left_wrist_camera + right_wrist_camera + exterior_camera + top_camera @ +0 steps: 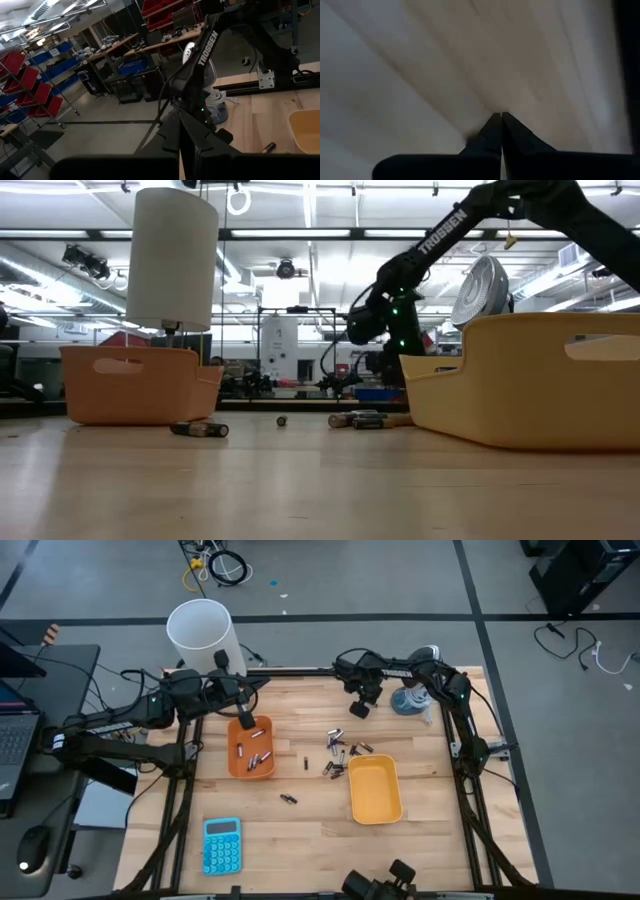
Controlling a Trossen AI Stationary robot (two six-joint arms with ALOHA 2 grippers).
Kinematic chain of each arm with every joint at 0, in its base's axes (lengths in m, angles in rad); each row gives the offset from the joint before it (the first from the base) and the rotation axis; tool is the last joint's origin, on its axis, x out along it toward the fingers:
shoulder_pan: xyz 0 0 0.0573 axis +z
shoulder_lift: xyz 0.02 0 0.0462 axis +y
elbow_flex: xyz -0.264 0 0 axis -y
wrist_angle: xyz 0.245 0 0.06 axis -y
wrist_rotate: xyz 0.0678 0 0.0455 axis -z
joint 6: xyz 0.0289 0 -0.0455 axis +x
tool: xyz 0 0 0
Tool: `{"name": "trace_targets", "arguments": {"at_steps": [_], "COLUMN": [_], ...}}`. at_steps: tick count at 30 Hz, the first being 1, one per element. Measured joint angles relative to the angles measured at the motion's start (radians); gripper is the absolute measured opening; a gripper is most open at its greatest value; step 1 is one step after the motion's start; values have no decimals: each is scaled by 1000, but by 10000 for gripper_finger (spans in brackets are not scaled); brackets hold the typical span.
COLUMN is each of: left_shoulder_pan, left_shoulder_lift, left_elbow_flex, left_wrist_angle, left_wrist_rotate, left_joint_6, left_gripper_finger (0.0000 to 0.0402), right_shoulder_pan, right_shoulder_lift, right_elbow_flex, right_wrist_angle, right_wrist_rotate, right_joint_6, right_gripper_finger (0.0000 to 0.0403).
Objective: Sort batteries
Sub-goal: Put the silver battery into the orange bin
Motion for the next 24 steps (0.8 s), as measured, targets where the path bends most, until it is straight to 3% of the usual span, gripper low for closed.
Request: {"name": "trace_targets", "arguments": {"at_steps": [10,15,20,24], "left_shoulder_pan": [0,0,0,0], "left_shoulder_lift": [0,0,0,0], "left_elbow_flex": [0,0,0,0], "left_wrist_angle": [0,-5,-31,-45], "left_wrist_rotate": [0,5,5,5], "left_joint_6": [0,0,-7,-7], "left_gripper_finger": [0,0,0,0], "right_shoulder_pan": [17,35,37,58], "right_shoulder_lift": [-2,2,-1,-35], "right_elbow_flex": [-42,6,-5,-34], "right_wrist_angle": [13,-83,-245,-260], "right_wrist_rotate": [35,176,115,158], "right_joint_6": [18,32,49,41], "right_gripper_finger": [0,0,0,0]}}
